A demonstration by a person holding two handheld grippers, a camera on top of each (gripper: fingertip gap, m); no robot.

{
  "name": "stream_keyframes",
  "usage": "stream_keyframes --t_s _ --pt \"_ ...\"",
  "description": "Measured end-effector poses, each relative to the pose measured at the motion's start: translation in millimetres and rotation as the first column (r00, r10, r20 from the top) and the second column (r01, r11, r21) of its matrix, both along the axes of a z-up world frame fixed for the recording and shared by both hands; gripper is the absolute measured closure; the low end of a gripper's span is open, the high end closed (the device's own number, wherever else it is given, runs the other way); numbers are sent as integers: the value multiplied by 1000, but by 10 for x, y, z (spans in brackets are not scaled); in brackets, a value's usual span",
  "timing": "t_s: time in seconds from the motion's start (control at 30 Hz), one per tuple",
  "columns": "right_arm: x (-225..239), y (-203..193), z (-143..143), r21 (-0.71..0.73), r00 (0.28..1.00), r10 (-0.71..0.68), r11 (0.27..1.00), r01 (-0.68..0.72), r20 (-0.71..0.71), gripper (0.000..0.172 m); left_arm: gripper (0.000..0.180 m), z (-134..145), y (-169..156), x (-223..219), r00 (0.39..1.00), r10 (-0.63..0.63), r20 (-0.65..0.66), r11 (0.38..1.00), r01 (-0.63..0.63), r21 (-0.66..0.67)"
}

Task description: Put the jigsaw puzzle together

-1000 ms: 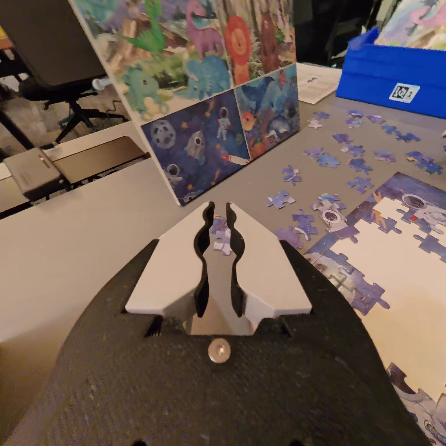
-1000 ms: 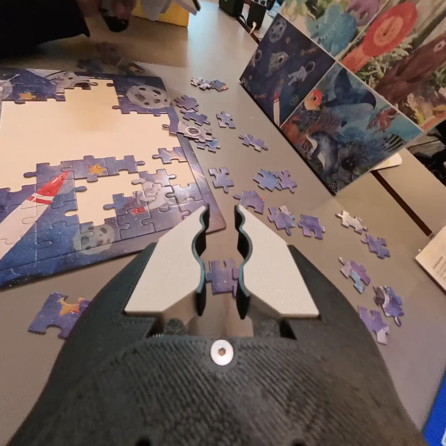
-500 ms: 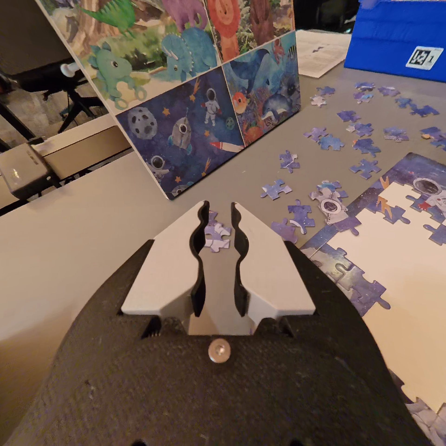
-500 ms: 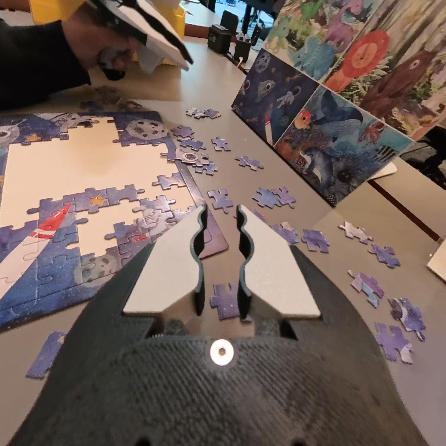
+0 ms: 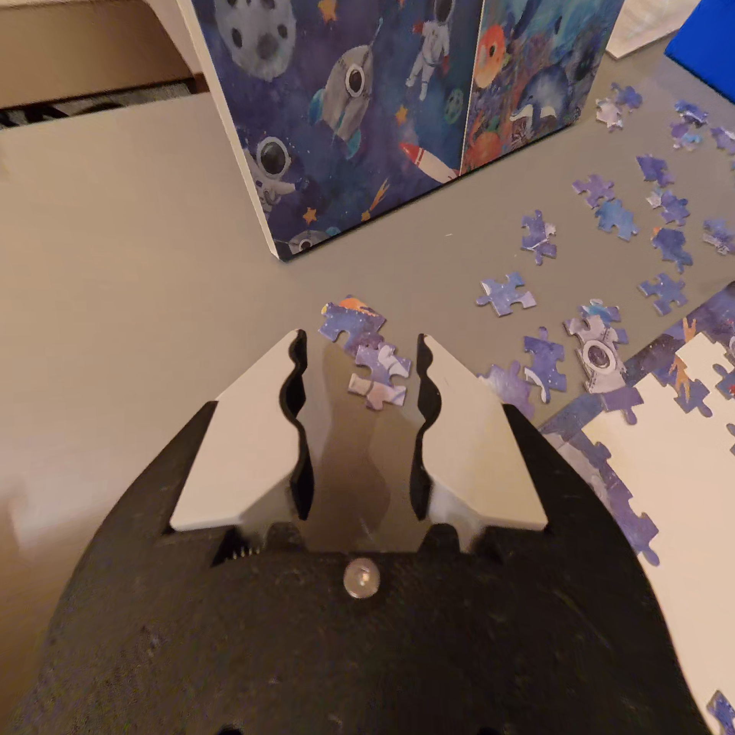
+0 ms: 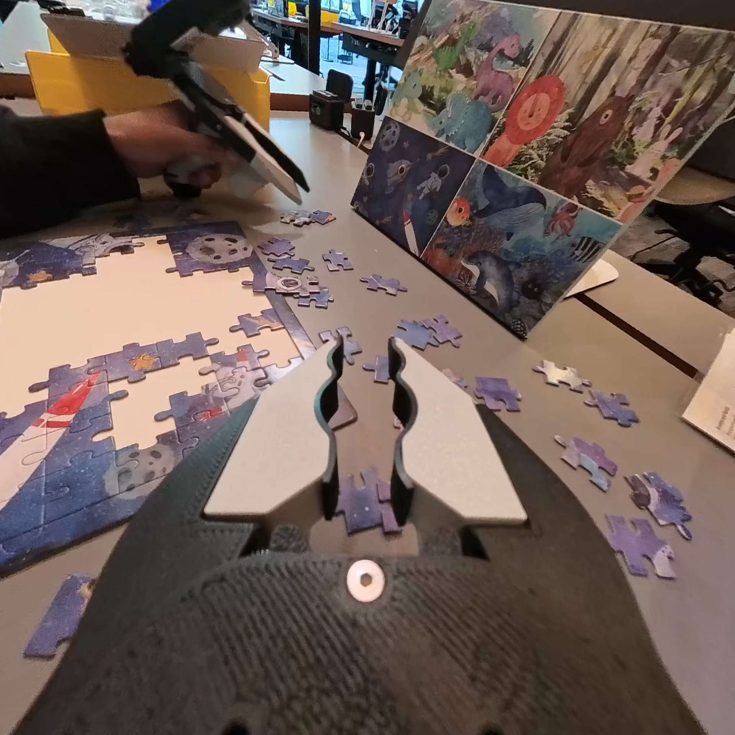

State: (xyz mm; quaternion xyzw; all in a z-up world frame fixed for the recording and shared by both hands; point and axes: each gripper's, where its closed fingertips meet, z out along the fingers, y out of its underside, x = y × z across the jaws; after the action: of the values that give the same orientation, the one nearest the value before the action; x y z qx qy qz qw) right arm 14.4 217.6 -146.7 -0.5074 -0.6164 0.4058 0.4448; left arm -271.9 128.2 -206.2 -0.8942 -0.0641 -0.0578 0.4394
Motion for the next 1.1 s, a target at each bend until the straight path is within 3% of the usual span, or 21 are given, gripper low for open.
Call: stream_keyframes --t_s 0.2,0.27,0.37,0.5,0.57,0.6,0.73,0.8,0.9,1.0,1.1 --pt "-40 -82 -68 35 999 22 999 -23 36 151 126 -215 212 -82 995 -34 -93 982 16 -188" --pt "-42 -80 -86 31 999 23 999 -24 43 151 129 -222 195 -63 992 -39 -119 979 14 -204" --pt "-47 -87 -66 19 999 28 999 -29 36 151 149 -214 146 -23 991 -46 -128 977 18 -214" --pt "-58 -131 -21 23 999 38 999 -39 23 151 150 -206 122 -21 987 -61 -146 979 30 -203" --pt "-60 -146 -8 39 999 37 999 -38 22 151 157 -132 135 12 987 -67 -144 986 43 -161" --pt "-62 -149 1 48 999 34 998 -35 21 151 180 -40 156 81 988 -84 -133 991 69 -115" --pt "-118 -201 49 95 1000 24 995 -24 4 151 180 495 287 614 982 -176 -74 975 184 123" --pt "-172 -284 45 92 999 40 995 -40 3 151 175 582 315 706 968 -174 -179 974 196 111" --pt "-214 -379 -6 100 998 66 993 -68 23 150 153 549 296 484 942 -94 -323 991 119 60" --pt "-207 -371 -22 114 998 59 991 -63 33 151 130 319 190 158 978 -17 -208 1000 19 5" --pt "-188 -333 21 108 999 44 993 -46 18 150 120 49 78 -86 998 43 -46 997 -46 -60"
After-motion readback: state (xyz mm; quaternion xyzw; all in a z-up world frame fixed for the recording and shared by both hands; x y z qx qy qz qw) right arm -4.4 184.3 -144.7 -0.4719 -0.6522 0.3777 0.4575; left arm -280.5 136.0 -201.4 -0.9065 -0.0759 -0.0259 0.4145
